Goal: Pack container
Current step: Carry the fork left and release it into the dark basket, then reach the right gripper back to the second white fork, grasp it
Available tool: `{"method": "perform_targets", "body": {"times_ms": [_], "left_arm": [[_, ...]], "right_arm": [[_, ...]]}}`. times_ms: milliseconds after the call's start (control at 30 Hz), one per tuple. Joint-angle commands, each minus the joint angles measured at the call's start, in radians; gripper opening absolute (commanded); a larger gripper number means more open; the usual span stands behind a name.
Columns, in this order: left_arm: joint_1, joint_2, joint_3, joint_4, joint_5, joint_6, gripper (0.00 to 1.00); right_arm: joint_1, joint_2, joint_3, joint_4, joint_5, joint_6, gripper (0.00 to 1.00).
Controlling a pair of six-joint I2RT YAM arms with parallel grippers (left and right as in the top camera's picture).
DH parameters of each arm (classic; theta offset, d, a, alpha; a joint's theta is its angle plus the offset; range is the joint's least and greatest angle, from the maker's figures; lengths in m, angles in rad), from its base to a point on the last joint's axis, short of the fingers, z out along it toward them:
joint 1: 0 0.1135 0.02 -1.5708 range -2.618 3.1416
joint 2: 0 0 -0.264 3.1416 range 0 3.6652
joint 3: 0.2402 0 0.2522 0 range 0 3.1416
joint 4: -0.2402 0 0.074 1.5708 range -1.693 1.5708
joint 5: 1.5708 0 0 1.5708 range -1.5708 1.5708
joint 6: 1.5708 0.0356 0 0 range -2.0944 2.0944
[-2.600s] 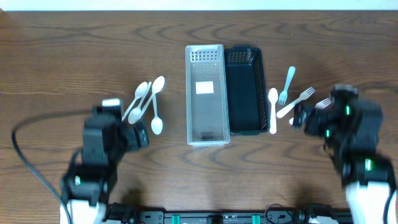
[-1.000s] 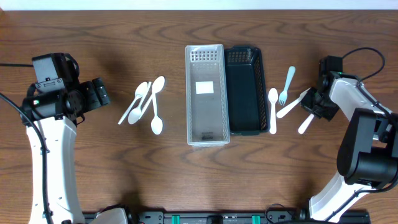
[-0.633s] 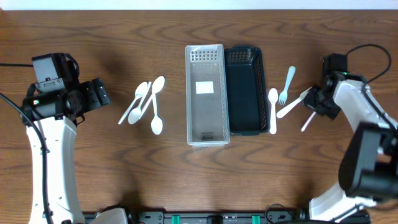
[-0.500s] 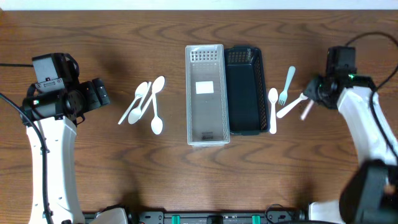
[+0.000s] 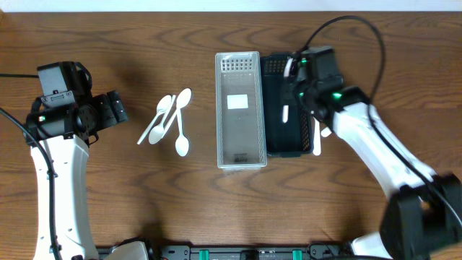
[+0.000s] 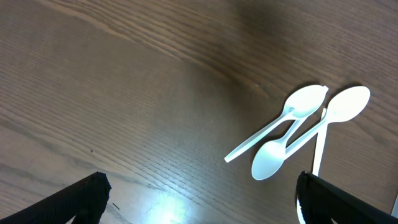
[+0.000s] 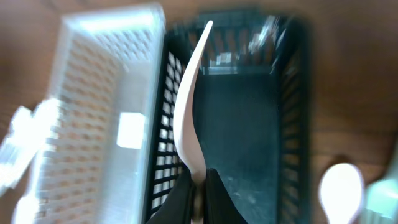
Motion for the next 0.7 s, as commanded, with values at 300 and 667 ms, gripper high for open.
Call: {"method": "perform_targets", "body": {"times_ms": [300, 667], "left_arm": [[0.004, 0.004, 0.021, -0.003, -0.001, 0.013, 0.98], [0.004, 0.004, 0.021, -0.003, -0.001, 0.013, 0.98]], "right_arm": [[-0.032, 0.021, 0.167, -0.193, 0.116, -0.032, 0.52], [-0.309, 0.043, 0.17, -0.408, 0.298, 0.151, 0.59]]}}
